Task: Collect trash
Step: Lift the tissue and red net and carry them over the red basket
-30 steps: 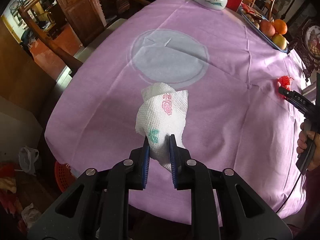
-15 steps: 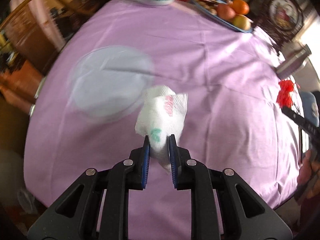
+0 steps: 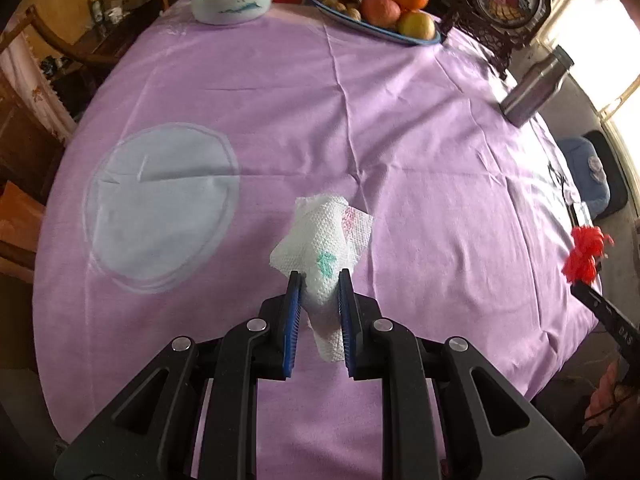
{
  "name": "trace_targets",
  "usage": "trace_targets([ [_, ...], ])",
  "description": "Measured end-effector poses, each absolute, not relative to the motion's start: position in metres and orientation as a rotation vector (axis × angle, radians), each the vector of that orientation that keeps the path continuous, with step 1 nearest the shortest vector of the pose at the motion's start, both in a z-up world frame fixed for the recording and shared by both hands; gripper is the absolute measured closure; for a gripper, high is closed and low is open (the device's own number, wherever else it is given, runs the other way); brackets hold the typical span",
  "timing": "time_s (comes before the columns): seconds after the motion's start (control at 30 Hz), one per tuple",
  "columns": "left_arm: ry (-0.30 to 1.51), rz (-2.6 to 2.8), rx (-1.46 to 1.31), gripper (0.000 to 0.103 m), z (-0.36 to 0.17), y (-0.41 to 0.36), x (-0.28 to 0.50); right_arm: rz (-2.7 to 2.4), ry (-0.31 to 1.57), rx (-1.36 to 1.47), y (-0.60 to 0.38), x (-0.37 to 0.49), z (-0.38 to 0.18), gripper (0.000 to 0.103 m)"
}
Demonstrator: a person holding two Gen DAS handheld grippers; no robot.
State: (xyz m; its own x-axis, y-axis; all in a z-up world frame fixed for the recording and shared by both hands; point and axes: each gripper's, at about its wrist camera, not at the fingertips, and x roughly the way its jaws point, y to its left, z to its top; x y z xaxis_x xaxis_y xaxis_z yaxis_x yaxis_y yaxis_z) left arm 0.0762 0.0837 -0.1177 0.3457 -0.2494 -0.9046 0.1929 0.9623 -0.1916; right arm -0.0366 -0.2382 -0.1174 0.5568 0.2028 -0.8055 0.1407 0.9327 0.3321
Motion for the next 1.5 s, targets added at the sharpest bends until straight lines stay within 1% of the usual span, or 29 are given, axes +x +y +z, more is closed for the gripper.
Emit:
trace_targets([
  [0.17, 1.143, -0.187, -0.134, 0.083, -0.100, 0.099, 0.064, 0.150, 0.970, 0.336, -0.237, -0.001, -0.107, 0.098],
  [0.33, 1.110, -0.048, -0.165, 0.083, -0.091, 0.116, 0.050, 0.329, 0.956, 0.252, -0.209, 0.037, -0.094, 0.098],
  [0.7, 1.080, 0.257, -0.293, 0.083, -0.085, 0.168, -0.016, 0.619, 1.039, 0.125, -0.142, 0.070, -0.102, 0.098],
  [1.03, 1.055, 0.435, -0.363, 0.084, -0.086, 0.217, -0.070, 0.785, 1.059, 0.030, -0.063, 0.064, -0.098, 0.098],
  [1.5, 1.024, 0.563, -0.502, 0.084, -0.098, 0.289, -0.138, 0.951, 1.070, -0.132, 0.040, 0.029, -0.083, 0.098],
])
